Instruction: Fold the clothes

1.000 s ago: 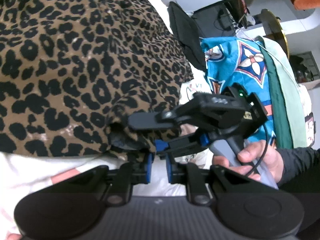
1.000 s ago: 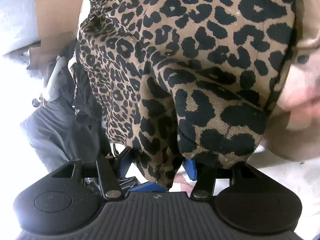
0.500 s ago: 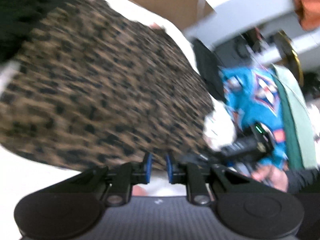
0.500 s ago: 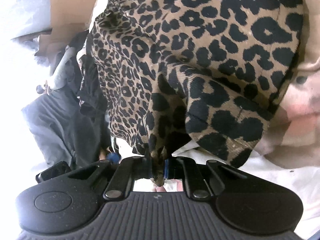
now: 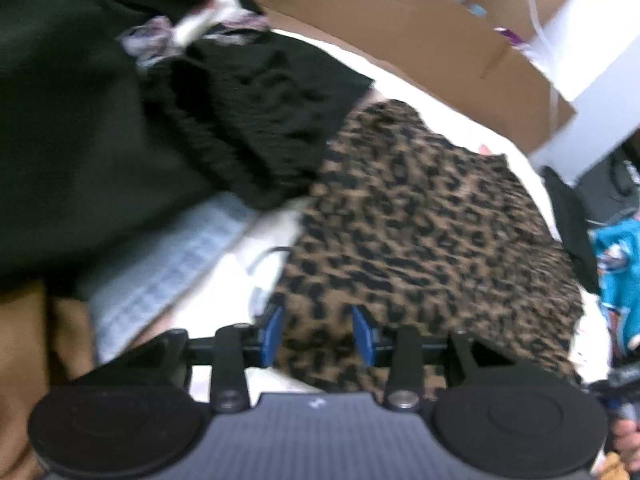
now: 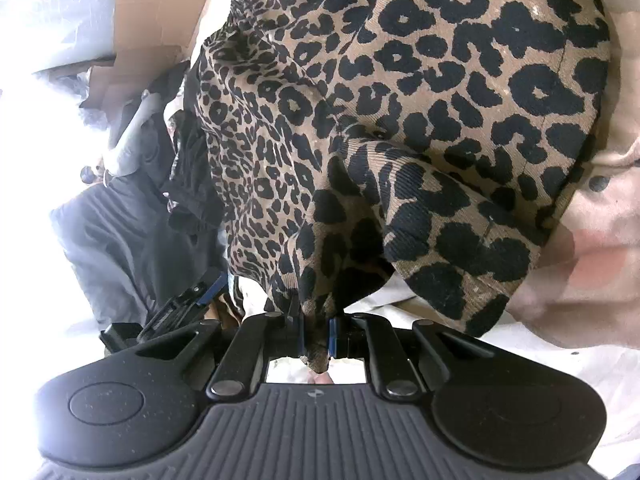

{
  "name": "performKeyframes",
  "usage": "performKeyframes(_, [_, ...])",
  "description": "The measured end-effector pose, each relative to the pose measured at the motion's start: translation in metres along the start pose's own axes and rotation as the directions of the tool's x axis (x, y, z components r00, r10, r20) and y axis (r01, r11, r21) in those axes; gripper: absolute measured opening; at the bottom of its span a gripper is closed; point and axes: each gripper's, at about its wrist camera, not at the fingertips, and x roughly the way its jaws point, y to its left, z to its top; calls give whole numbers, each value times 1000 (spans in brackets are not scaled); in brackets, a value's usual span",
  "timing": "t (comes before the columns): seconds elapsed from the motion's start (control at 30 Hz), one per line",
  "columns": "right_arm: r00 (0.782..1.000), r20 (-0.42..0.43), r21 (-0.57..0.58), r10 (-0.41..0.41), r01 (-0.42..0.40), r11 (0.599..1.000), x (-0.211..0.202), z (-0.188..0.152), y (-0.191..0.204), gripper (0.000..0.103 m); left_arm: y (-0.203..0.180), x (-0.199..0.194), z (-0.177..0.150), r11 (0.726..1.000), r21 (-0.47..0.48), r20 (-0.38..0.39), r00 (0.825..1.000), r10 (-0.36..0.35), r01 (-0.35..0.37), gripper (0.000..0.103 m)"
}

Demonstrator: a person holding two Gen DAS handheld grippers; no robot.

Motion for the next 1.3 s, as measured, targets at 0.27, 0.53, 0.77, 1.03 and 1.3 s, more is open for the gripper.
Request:
performKeyframes(0.27, [1000,-11,-3,-1,1,1000,-1,0,-2,9,7,4,-8,999,23,32,998,49,-50,56])
performKeyframes(0.53, [1000,-12,6,17,-17,1000,-2,-1,-6,9,4,22,-14,997,70,31,999,8,-10,53])
performKeyframes(0.77, [1000,-9,5,7,-7,1000,-3,-1,-7,9,-2,24,-19,991,127,-2,999,-52,52,48])
performKeyframes(1.03, [1000,4,-6,4,-4,1000,-12,1,-7,9,4,20,-23,985,158,-40,997,-59,65,5])
performKeyframes(1.3, [999,-12,-82,-35,34,996,-25,1,5,7,22,-14,2,991,-82,57,993,-106,110,3])
